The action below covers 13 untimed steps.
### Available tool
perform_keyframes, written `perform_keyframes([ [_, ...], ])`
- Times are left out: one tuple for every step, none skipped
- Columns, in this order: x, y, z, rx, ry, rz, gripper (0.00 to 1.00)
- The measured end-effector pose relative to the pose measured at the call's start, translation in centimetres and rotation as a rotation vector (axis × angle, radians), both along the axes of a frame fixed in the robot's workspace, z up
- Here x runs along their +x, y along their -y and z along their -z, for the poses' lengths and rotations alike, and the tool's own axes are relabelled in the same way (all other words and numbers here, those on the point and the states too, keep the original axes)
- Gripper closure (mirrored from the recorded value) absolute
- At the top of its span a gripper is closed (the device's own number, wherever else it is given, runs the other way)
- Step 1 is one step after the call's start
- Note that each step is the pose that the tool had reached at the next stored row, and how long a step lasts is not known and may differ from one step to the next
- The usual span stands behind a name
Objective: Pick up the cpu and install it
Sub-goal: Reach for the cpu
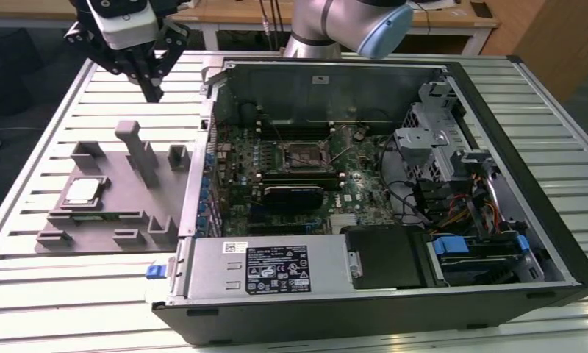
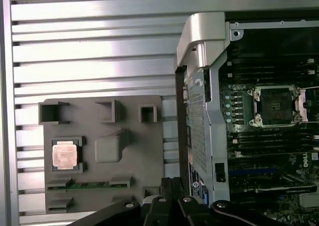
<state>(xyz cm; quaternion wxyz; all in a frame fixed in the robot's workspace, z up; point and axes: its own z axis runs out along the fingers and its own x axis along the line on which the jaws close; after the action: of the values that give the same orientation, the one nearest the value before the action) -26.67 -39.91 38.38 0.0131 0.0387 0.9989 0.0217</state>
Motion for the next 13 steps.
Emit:
perform_keyframes([
  [-0.08,0.01,0.0,0.0,-0.0001,0.0,0.89],
  [-0.1,0.01,0.0,0.0,-0.0001,0.0,0.89],
  [-0.14,0.01,0.01,0.0001,0.0,0.0,0.89],
  [-0.22,0.01,0.02,0.0001,-0.0001,0.0,0.89],
  [-0.28,0.01,0.03,0.0001,0.0,0.0,0.89],
  [-0.37,0.01,0.04,0.0,-0.0001,0.0,0.89],
  [-0.38,0.01,0.05,0.0001,0.0,0.0,0.89],
  [-0.44,0.01,0.06,0.0,0.0,0.0,0.89],
  [-0.55,0.01,0.06,0.0,-0.0001,0.0,0.89],
  [-0.66,0.01,0.07,0.0,-0.0001,0.0,0.89],
  [-0.8,0.01,0.08,0.0,-0.0001,0.0,0.89],
  [-0.9,0.01,0.1,0.0001,0.0,0.0,0.89],
  [-1.0,0.01,0.11,0.0001,0.0,0.0,0.89],
])
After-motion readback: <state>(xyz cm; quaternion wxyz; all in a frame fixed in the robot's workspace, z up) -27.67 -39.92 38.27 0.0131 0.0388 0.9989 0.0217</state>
